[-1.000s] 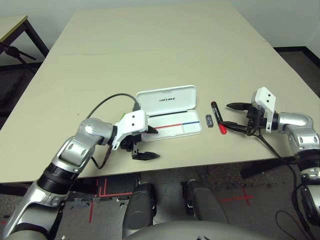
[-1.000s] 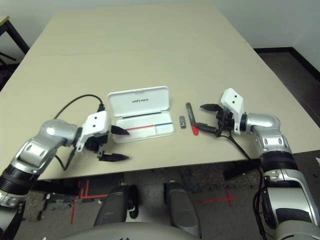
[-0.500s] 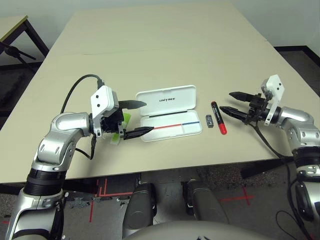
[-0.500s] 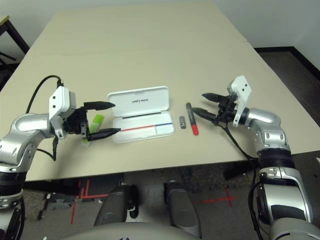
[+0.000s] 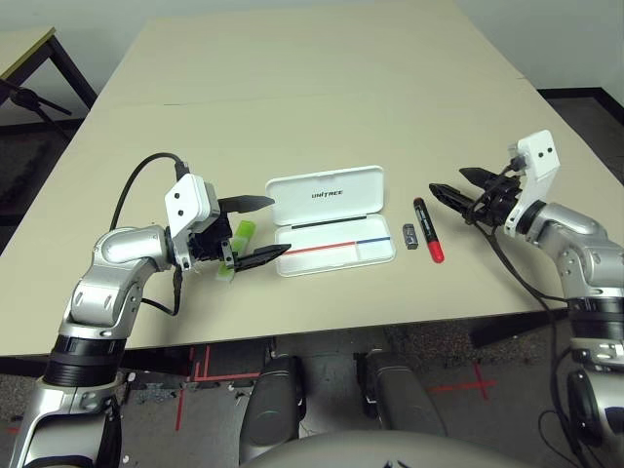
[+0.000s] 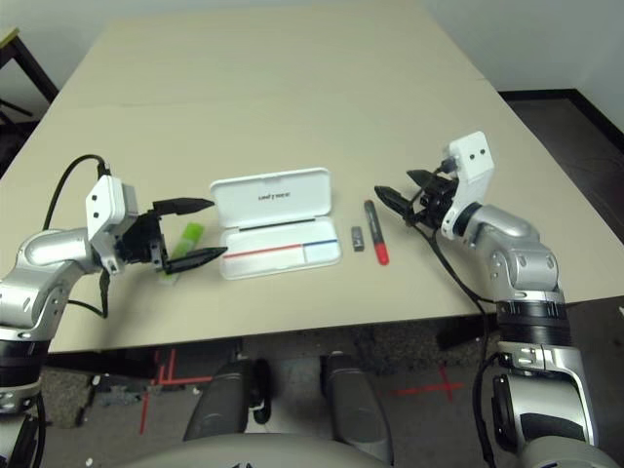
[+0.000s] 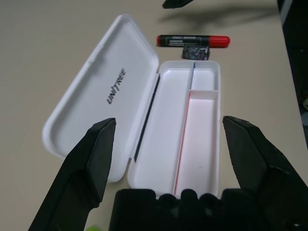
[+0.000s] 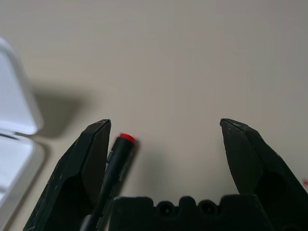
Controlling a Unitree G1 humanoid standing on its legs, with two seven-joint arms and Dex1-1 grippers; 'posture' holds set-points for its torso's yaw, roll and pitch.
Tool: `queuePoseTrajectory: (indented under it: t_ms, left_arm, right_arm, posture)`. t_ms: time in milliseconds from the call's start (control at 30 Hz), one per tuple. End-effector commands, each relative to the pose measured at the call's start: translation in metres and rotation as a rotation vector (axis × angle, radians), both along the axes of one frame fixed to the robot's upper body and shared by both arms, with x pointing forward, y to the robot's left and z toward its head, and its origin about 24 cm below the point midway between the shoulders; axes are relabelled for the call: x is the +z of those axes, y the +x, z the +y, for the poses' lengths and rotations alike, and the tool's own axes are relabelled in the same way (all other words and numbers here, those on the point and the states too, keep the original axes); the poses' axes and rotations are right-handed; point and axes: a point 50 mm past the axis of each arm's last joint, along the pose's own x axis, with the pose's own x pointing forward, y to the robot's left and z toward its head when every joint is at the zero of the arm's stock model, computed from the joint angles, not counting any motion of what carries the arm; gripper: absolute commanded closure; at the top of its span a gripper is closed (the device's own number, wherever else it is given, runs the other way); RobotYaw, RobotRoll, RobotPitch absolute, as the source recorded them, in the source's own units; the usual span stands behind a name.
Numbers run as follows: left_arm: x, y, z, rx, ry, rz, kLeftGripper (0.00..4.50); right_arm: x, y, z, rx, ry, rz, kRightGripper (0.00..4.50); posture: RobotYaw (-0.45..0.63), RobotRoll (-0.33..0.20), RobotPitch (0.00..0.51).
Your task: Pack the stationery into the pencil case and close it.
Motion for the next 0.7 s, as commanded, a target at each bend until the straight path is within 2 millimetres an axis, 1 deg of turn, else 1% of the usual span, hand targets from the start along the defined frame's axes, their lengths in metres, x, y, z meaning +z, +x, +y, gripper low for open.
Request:
queuePoseTrajectory:
  t_ms: [33, 100, 133, 233, 433, 700]
  left_arm:
    - [-0.007, -0.001, 0.0, -0.022, 0.036, 0.016, 0.02]
    - [-0.008, -0.001, -0.002, -0.028, 0.039, 0.016, 0.02]
    - [-0.008, -0.001, -0.002, -0.031, 0.04, 0.016, 0.02]
    - [-0.009, 0.0, -0.004, -0.038, 0.043, 0.014, 0.02]
    - [-0.009, -0.001, -0.007, -0.048, 0.047, 0.01, 0.02]
    - [-0.008, -0.002, -0.007, -0.045, 0.051, 0.002, 0.02]
  right_arm:
    - [-0.004, -0.004, 0.017, -0.059, -0.062, 0.075, 0.0]
    - [-0.006, -0.007, 0.028, -0.074, -0.109, 0.114, 0.0]
    - [-0.007, -0.008, 0.035, -0.067, -0.1, 0.131, 0.0]
    - [-0.012, -0.01, 0.043, -0.081, -0.08, 0.172, 0.0]
    - [-0.03, -0.008, 0.045, -0.136, -0.092, 0.265, 0.0]
    - [-0.04, -0.004, 0.04, -0.174, -0.097, 0.326, 0.0]
  posture:
    - [-0.03, 0.0, 0.135]
    - [-0.03, 0.0, 0.137]
    - [-0.03, 0.0, 0.137]
    - [-0.02, 0.0, 0.138]
    - [-0.01, 0.0, 0.135]
    - [0.0, 0.0, 0.127]
